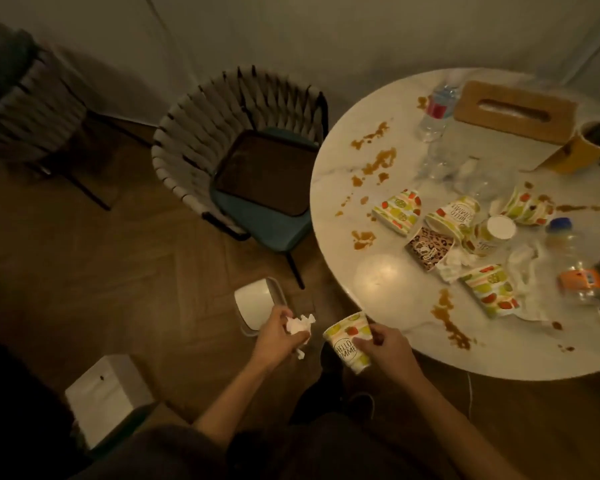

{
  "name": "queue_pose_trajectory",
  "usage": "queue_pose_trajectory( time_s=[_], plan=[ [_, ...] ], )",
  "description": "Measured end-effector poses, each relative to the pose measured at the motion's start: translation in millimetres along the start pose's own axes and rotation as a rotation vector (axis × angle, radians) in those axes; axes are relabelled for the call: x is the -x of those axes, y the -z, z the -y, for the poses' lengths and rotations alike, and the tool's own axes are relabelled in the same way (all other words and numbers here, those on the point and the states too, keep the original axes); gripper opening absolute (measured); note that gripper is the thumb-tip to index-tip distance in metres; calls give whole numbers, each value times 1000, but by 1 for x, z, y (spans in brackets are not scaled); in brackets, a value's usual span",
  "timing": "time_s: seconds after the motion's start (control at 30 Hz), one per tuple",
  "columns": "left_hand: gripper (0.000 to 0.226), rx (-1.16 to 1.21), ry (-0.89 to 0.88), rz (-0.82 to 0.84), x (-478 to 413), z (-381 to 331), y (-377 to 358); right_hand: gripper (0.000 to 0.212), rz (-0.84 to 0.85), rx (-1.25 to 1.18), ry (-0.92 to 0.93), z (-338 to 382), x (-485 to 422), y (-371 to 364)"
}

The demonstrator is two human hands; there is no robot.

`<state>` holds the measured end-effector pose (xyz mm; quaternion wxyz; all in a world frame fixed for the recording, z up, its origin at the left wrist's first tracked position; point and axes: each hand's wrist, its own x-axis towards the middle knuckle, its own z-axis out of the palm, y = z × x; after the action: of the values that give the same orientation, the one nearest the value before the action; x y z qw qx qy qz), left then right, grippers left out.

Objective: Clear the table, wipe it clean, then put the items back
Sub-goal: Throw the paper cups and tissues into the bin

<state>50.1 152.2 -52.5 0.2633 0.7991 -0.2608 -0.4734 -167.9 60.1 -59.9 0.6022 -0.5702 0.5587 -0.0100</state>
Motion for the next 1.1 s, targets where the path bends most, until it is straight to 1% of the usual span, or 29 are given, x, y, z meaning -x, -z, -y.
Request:
queue_pose_trajectory(
  time_s=[0.07,0.1,0.2,0.3,0.33,0.4,0.5,0.53,0.67,0.77,0.83,0.97,1.1],
  plan=[
    [44,29,37,9,7,27,7,25,87,24,-22,-14,1,-19],
    [39,55,58,-3,10,38,11,28,110,48,-22,-20,1,-28],
    [22,168,150,-38,16,63,24,44,149,149,-36,-37,2,-54],
    [19,229,196,-44,10,87,34,64,162,215,-52,-42,-4,-78],
    [19,235,204,-47,4,96,37,67,165,225,-54,-43,-12,-87],
    [20,238,222,-63,-14,118,41,61,188,241,-50,-44,-34,-107],
    [20,217,210,-43,-55,163,43,35,205,234,-61,-58,-79,-144],
    [20,218,207,-32,-70,180,43,29,200,238,-63,-64,-96,-158],
    [19,277,259,-65,-139,249,44,14,162,302,-87,-87,-157,-210],
    [19,341,289,-116,-185,291,43,18,137,311,-72,-99,-196,-243],
    [19,398,297,-143,-208,313,41,22,152,358,-65,-105,-222,-264],
    [19,470,351,-131,-245,352,33,25,182,504,-13,-110,-267,-299],
    [23,544,387,-110,-274,365,25,29,182,698,30,-103,-302,-320]
  ],
)
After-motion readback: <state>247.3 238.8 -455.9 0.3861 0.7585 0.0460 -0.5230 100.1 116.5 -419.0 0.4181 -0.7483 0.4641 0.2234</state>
